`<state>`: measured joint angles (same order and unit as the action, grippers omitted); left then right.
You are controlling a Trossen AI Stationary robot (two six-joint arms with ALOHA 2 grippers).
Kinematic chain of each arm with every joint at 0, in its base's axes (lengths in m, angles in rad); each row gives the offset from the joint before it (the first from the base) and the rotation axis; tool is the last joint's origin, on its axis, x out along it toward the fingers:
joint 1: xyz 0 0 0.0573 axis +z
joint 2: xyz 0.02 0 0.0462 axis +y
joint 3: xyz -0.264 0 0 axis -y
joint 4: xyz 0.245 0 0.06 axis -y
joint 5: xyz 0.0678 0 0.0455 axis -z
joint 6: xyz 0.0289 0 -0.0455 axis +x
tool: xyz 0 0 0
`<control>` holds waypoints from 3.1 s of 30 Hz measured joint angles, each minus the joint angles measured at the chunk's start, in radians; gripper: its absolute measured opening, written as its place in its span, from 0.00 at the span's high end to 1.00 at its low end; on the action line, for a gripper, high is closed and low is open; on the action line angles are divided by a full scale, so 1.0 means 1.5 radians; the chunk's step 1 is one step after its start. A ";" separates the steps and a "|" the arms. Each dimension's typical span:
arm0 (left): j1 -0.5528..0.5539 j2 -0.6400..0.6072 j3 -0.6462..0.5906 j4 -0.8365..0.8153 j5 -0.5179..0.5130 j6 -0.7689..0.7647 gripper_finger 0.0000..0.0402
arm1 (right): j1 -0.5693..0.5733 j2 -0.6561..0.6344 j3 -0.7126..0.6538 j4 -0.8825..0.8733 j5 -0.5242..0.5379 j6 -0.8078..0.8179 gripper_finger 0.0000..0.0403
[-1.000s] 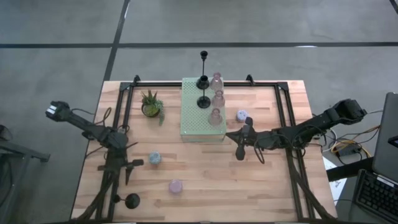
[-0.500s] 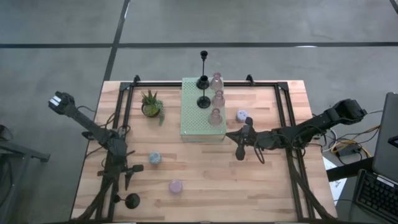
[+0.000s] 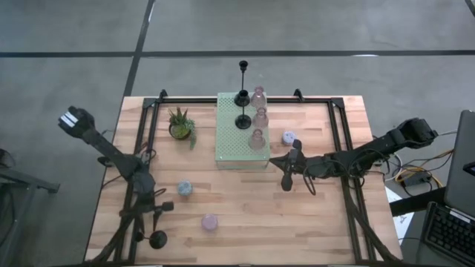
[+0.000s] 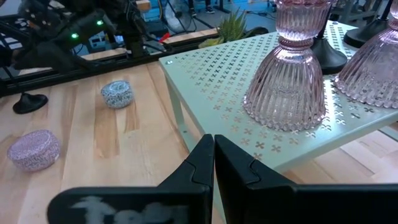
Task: Pick & Place candle stick holders
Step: Put the black candle holder on the shelf aligned with the other black candle holder
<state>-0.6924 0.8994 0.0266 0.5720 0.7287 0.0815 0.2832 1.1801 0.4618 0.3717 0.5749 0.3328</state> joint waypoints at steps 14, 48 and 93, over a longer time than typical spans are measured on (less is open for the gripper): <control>-0.045 0.119 0.066 0.044 -0.016 -0.033 0.59 | 0.000 0.000 0.000 0.000 0.000 0.000 0.98; -0.068 0.164 0.090 0.102 -0.092 -0.071 0.96 | 0.000 0.000 0.000 0.000 0.000 0.000 0.98; -0.040 0.157 0.141 0.414 -0.948 -0.010 0.95 | 0.000 0.000 0.000 0.000 0.000 0.000 0.98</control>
<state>-0.7522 1.1347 0.2388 1.1934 -0.6937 0.0671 0.2831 1.1801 0.4618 0.3719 0.5751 0.3328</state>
